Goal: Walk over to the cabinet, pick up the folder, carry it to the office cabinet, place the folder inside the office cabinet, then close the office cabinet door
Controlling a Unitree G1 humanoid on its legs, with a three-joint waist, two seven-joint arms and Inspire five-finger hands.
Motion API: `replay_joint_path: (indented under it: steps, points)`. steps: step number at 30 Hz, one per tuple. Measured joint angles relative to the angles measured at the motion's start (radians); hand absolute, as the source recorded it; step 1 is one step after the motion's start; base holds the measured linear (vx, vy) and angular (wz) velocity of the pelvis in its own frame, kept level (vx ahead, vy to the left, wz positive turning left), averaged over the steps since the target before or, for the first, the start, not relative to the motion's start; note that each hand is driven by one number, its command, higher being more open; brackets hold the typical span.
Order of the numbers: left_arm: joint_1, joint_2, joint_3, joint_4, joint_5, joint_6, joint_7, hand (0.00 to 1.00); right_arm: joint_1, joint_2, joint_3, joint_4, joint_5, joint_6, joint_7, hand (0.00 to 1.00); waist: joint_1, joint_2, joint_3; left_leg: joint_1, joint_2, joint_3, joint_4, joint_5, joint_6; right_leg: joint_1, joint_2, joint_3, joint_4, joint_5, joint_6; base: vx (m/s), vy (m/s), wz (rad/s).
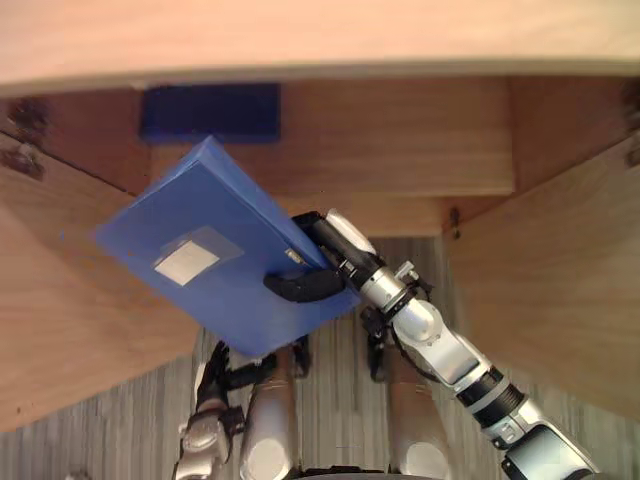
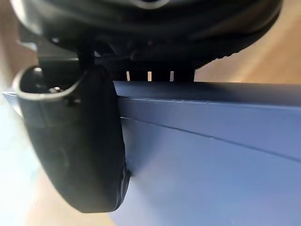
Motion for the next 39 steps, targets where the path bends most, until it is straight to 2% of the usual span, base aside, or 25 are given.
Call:
replay_joint_path:
  steps: [4, 5, 9, 17, 20, 21, 27, 32, 39]
  points:
    - [-0.027, -0.004, 0.006, -0.078, -0.008, -0.004, 0.001, 1.0, -0.071, 0.027, -0.128, 0.012, 0.151, 0.011, -0.045, 0.0, 0.019, 0.003, 0.021, -0.156, 0.013, -0.019, 0.138, -0.036, 0.005, -0.152, -0.005, 0.0, 0.142, -0.046, -0.002, -0.09, -0.008, 0.01]
    - [-0.03, -0.002, 0.009, -0.112, -0.013, -0.007, -0.002, 1.0, -0.106, 0.041, -0.181, 0.012, 0.212, 0.011, -0.077, 0.0, 0.027, 0.004, 0.022, -0.212, 0.019, -0.027, 0.182, -0.05, 0.005, -0.207, -0.007, 0.001, 0.187, -0.062, -0.004, -0.06, -0.027, 0.03]
    - [-0.04, -0.011, 0.011, -0.183, -0.043, -0.012, 0.002, 1.0, -0.238, 0.067, -0.347, 0.025, 0.425, 0.006, -0.191, 0.0, 0.045, 0.01, 0.031, -0.325, 0.016, -0.046, 0.275, -0.066, 0.005, -0.316, -0.024, -0.006, 0.297, -0.098, -0.007, -0.05, -0.066, 0.12]
    - [-0.046, -0.068, 0.001, -0.266, -0.119, -0.025, 0.051, 1.0, -0.469, 0.098, -0.552, 0.186, 0.807, -0.069, -0.341, 0.0, 0.068, 0.009, 0.034, -0.381, 0.013, -0.06, 0.304, -0.069, 0.001, -0.366, -0.035, -0.021, 0.338, -0.117, -0.014, -0.04, -0.067, 0.06]
    - [-0.058, -0.078, -0.014, -0.271, -0.122, -0.031, 0.064, 1.0, -0.551, 0.105, -0.61, 0.282, 0.887, -0.076, -0.37, 0.0, 0.071, 0.009, 0.034, -0.386, 0.012, -0.068, 0.304, -0.069, 0.001, -0.366, -0.038, -0.031, 0.338, -0.119, -0.016, -0.01, -0.047, 0.05]
    - [-0.061, -0.078, -0.019, -0.271, -0.124, -0.031, 0.069, 1.0, -0.584, 0.106, -0.625, 0.324, 0.936, -0.076, -0.376, 1.0, 0.072, 0.009, 0.034, -0.387, 0.011, -0.07, 0.303, -0.068, 0.001, -0.366, -0.039, -0.033, 0.337, -0.12, -0.017, -0.02, -0.068, 0.05]
    - [-0.072, -0.083, -0.022, -0.26, -0.138, -0.031, 0.097, 1.0, -0.745, 0.107, -0.636, 0.455, 1.119, -0.093, -0.39, 1.0, 0.077, 0.011, 0.032, -0.388, 0.003, -0.078, 0.282, -0.057, -0.005, -0.365, -0.046, -0.044, 0.328, -0.121, -0.019, -0.03, -0.058, 0.05]
    - [-0.082, -0.084, -0.034, -0.251, -0.147, -0.032, 0.108, 1.0, -0.815, 0.106, -0.596, 0.532, 1.15, -0.089, -0.389, 1.0, 0.087, 0.013, 0.029, -0.389, 0.003, -0.089, 0.276, -0.054, -0.009, -0.359, -0.046, -0.057, 0.319, -0.121, -0.02, -0.03, -0.051, 0.04]
    - [-0.1, -0.085, -0.034, -0.227, -0.156, -0.032, 0.11, 1.0, -0.831, 0.106, -0.541, 0.535, 1.173, -0.084, -0.386, 1.0, 0.093, 0.013, 0.028, -0.385, 0.0, -0.091, 0.273, -0.052, -0.009, -0.352, -0.048, -0.061, 0.315, -0.121, -0.02, -0.02, -0.021, 0.01]
